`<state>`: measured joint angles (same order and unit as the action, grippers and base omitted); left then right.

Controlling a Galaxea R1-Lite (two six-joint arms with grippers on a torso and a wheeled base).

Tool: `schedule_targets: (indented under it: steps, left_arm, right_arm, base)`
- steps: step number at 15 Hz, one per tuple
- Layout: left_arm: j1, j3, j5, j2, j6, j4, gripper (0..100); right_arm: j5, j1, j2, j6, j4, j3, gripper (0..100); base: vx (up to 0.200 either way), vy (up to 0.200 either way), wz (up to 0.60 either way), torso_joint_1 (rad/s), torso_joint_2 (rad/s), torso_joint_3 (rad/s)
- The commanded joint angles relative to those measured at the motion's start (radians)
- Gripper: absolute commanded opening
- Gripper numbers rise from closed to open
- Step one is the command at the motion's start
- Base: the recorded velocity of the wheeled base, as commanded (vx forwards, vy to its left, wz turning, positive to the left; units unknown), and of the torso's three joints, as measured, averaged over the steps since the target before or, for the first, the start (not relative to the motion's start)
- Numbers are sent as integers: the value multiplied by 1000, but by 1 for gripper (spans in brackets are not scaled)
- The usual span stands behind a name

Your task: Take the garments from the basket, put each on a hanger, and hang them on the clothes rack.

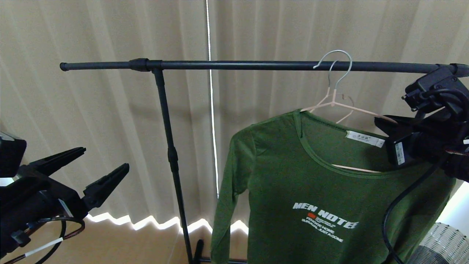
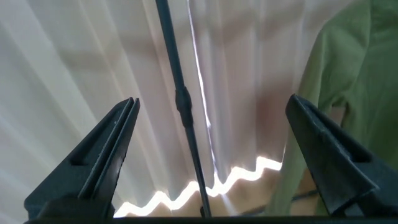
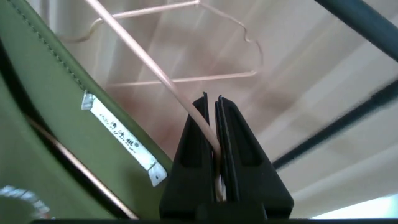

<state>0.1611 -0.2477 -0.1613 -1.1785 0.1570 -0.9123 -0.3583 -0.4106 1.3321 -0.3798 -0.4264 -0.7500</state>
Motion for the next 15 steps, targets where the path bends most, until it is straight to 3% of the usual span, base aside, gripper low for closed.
schedule_targets:
  steps: [1,2,4,8,10,15]
  left_arm:
    - [0,4,0,0,1,0,100]
    - [0,4,0,2,1,0,100]
    - [0,4,0,2,3,0,100]
    - [-2,1,0,28,-4,0,100]
    - [0,8,0,42,-4,0,100]
    - [0,8,0,37,-5,1,100]
  right_arm:
    - [-31,-2,-4,1,20,-20,0]
    - [-37,-4,-4,5,38,-40,0]
    - [-39,-23,-1,24,182,-183,0]
    - [-64,-122,67,167,466,-471,0]
    - [-71,-126,139,200,529,-569,0]
    - [-79,-146,306,243,591,-657,0]
  base:
    - [0,0,0,0,0,0]
    - [0,0,0,0,0,0]
    - [0,0,0,0,0,0]
    - [0,0,0,0,0,0]
    - [0,0,0,0,0,0]
    - [0,0,0,0,0,0]
